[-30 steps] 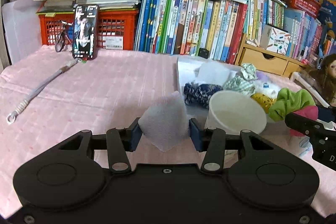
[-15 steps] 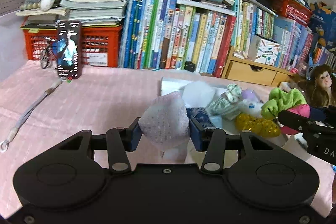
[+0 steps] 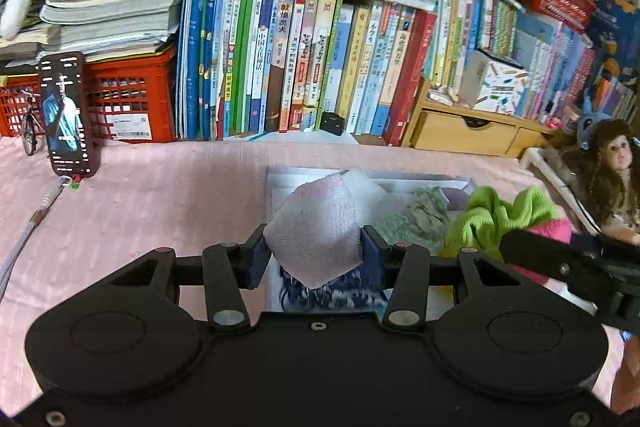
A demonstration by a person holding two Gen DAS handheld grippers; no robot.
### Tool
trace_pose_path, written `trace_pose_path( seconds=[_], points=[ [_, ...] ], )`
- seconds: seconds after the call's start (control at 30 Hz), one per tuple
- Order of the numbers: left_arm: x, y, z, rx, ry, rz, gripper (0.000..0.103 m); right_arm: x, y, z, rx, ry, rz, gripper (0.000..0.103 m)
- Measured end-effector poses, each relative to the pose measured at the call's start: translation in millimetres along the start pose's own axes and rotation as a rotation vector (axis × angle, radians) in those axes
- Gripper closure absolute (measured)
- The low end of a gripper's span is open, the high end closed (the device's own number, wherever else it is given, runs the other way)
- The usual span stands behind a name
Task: Organize books
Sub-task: 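Lift and carry the foam piece and cloth with both tools over the tray, then open the left tool to drop the foam piece while the right releases the cloth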
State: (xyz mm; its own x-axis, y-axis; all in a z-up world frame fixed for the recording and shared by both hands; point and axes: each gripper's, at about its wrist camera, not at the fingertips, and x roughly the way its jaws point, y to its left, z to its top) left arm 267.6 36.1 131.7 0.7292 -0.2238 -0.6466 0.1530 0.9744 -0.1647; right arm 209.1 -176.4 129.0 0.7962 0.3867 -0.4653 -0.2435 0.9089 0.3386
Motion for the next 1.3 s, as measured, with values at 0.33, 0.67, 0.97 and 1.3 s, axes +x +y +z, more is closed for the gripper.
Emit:
trace_pose_path(
  seconds=[0.33, 0.67, 0.97, 1.3],
  points=[
    [64.2, -3.2, 14.9, -0.003, 0.102, 0.058, 0.058, 36.3, -20.2, -9.7, 0.124, 0.113, 0.006, 0.049],
    [103.4, -2.7, 16.3, 0.011, 0.178, 0.090, 0.057, 55.3, -24.0, -16.9, 0.089, 0.191, -0.064, 0.049],
    [120.8, -2.8, 13.8, 0.022, 0.213, 0.086, 0.057, 67.0, -24.4, -21.6, 0.086, 0.219, -0.110, 0.049],
    [134.7, -4.0, 21.0, 0.021, 0.246, 0.076, 0.057, 71.4, -27.7, -23.1, 0.087, 0.208, -0.162, 0.049]
  ],
)
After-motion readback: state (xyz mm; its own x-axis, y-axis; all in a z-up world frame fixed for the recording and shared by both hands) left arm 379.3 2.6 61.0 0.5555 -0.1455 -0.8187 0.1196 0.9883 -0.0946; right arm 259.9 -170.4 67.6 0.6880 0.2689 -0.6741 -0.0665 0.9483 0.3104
